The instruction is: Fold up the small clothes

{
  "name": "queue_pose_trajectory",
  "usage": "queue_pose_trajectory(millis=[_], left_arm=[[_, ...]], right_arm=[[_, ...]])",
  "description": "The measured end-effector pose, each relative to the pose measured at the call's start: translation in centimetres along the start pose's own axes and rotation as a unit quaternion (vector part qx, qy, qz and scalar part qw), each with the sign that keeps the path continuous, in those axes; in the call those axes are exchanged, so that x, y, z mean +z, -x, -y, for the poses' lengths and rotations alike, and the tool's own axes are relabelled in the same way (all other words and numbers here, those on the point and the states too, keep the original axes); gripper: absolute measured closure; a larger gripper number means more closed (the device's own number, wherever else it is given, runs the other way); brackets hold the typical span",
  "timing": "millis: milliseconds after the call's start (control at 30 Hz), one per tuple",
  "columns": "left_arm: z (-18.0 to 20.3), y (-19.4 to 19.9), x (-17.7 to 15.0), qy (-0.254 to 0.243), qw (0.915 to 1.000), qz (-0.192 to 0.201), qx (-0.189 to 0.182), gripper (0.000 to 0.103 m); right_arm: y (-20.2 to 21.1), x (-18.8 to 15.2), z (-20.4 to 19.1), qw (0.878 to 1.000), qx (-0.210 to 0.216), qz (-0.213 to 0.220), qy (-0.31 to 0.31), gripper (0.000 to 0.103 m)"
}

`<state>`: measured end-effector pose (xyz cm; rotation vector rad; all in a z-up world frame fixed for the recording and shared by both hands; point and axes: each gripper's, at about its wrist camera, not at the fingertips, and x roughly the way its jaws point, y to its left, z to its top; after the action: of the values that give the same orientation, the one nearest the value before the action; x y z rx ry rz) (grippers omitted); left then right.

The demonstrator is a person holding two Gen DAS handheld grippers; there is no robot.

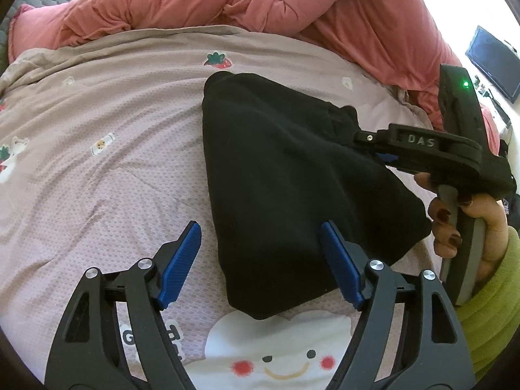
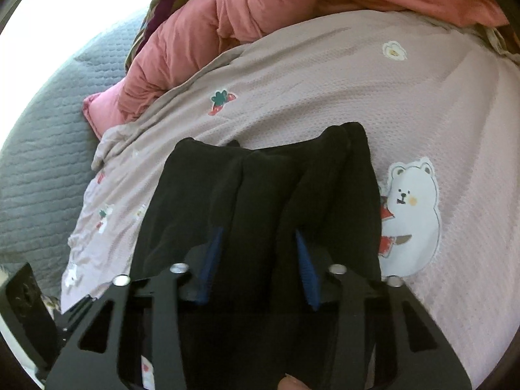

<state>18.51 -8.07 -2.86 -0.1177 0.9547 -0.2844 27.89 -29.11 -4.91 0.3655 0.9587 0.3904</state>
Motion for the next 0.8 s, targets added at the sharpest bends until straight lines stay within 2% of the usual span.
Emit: queue_pose_trajectory(millis=[33,233,300,467,600,800], left_arm=[[0.0,0.0,0.0,0.000,1.0000,-0.001,0.000,0.034],[0.6,0.0,0.0,-0.009,0.9999,-0.009,-0.010,0.034],[0.9,0.2,-0.1,-0.012,0.9996,-0.013,-0.024,0.034],[1.5,0.7,0.2,-0.021,0.9991,-0.009,-0.036,0.034],[1.7,0.7,0.3,-0.024,0.9989,-0.011,-0.040,0.034],[1.0,-0.6,-0.3,-0.014,0.9989,-0.029,-0.034,0.033]], right_arm=[[0.0,0.0,-0.1,1.000,-0.003,0.004,0.006,0.087],[2.0,0.2,-1.0,0.998,0.009,0.047,0.043,0.090],[3.0,0.4,-1.4,0.997,0.015,0.060,0.054,0.091],[5.1,1.1,-1.8,0.992,-0.006,0.082,0.096,0.091],[4.7,1.2,-0.4,0.993,-0.032,0.074,0.090,0.091],[1.0,-0.4,2.6,0.994,-0.086,0.026,0.067,0.090]])
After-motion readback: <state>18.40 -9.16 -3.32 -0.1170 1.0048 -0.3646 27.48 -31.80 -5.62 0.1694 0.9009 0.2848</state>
